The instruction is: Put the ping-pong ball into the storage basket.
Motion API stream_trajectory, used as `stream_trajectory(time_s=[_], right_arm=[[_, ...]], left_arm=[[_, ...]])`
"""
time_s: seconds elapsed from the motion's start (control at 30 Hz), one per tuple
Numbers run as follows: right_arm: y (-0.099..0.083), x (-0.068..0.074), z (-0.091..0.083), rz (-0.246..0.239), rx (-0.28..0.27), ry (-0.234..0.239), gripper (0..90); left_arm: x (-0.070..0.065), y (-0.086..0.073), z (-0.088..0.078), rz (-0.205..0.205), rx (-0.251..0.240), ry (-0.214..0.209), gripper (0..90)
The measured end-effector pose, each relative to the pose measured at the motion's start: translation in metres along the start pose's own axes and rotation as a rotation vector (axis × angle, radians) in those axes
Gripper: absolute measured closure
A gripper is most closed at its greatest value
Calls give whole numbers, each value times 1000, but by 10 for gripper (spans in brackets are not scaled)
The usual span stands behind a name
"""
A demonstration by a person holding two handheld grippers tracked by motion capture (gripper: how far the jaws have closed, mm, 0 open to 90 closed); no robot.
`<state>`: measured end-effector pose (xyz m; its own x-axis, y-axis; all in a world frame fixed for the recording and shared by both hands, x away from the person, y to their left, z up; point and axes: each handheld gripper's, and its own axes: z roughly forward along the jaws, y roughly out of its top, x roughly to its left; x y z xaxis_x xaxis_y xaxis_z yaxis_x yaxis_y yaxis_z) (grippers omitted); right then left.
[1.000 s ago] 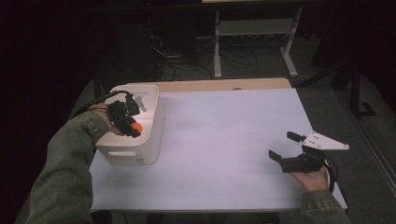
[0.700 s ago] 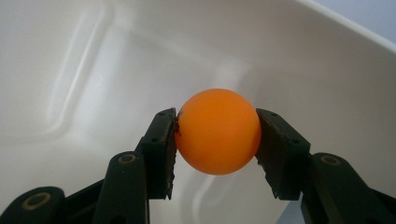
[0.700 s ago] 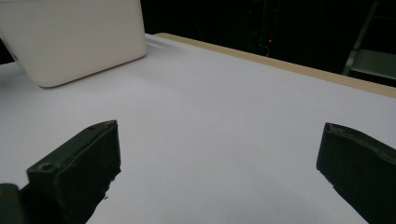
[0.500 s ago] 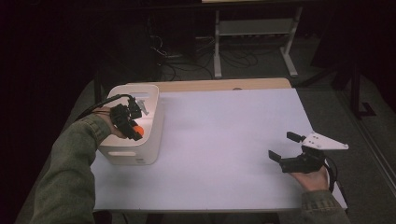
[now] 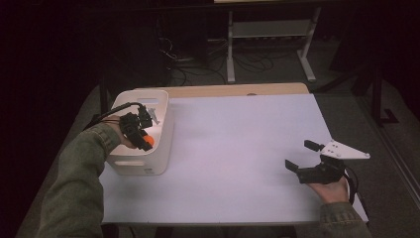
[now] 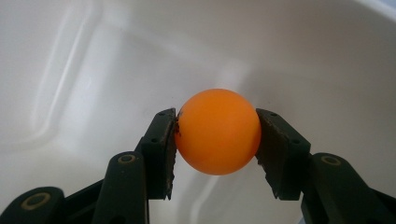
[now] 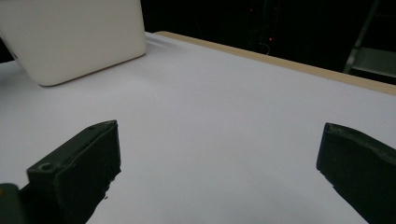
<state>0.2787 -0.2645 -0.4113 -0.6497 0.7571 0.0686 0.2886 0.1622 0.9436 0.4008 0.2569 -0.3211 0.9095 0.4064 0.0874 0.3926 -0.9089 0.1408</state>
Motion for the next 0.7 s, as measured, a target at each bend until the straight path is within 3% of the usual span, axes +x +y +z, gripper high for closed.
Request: stream_trajectory(time_s=[0.2,0.43,0.53,0.7], right_arm=[[0,0,0,1,0,2,0],[0,0,0,3,0,2,0],[0,0,0,2,1,2,0],[0,1,-1,5,0,0,0]], left_arm=[[1,-1,-2,-5,-6,3,492],[3,-4,-9,-35,-32,11,387],[3,-6,-14,-49,-62,5,297],[6,-11,-25,-83,-107,13,233]])
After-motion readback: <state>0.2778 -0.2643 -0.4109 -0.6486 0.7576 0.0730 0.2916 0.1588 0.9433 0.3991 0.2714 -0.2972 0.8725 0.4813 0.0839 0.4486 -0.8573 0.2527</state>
